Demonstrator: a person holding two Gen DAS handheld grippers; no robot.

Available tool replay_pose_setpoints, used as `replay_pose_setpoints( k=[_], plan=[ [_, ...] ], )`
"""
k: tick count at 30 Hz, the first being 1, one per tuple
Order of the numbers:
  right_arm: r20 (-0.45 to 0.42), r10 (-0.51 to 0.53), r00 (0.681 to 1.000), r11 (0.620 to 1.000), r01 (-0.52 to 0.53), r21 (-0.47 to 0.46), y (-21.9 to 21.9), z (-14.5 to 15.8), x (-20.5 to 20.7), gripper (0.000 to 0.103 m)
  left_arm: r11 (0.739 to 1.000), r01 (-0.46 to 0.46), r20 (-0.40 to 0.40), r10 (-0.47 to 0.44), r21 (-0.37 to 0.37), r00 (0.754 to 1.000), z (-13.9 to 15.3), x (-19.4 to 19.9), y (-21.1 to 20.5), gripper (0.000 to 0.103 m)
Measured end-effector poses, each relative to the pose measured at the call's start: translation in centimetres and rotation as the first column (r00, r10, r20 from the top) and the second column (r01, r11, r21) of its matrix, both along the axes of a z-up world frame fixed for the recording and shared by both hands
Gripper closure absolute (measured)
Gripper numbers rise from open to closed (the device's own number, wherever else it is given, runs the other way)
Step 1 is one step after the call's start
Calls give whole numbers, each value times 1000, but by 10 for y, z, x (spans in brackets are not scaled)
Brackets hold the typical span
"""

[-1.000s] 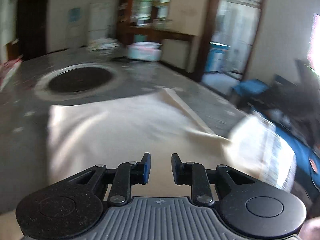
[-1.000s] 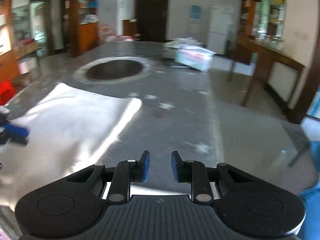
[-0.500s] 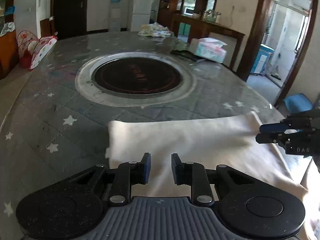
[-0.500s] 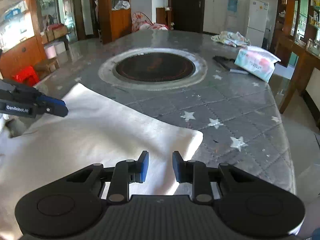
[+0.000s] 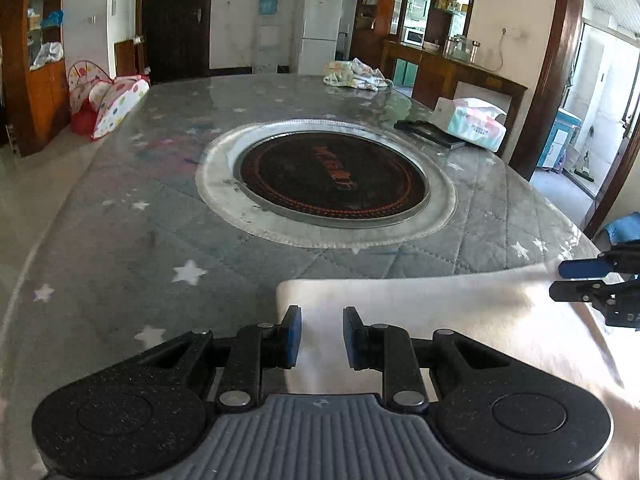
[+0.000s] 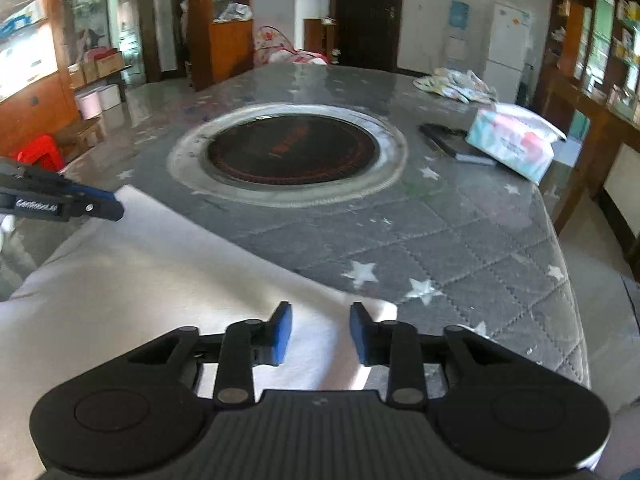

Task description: Fold clothes

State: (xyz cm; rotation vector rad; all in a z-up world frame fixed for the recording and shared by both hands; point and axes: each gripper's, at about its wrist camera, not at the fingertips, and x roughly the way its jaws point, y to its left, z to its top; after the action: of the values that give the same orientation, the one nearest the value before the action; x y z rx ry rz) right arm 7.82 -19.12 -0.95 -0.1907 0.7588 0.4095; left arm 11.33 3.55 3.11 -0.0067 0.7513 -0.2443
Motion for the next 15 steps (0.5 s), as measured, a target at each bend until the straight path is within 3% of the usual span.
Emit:
replay_pose_setpoints(
  k=[4, 9, 13, 15],
  plan=[
    [6, 70, 998, 997, -70, -17, 14, 7, -26, 67, 999, 30, 16, -30, 14, 999, 7, -32, 1, 80],
    [10, 144, 990, 990, -143, -18, 30, 11, -62, 61, 988, 71, 26, -75, 139, 997, -2, -67, -10, 80],
    [11, 196, 981, 980, -196, -36, 40, 8, -94, 60, 977, 36, 41, -45, 210, 998, -10, -77, -3, 79],
    [6, 210, 978, 976, -210, -50, 42, 5, -107, 59, 979, 8, 42, -17, 206, 999, -7, -79, 3, 78]
  ],
)
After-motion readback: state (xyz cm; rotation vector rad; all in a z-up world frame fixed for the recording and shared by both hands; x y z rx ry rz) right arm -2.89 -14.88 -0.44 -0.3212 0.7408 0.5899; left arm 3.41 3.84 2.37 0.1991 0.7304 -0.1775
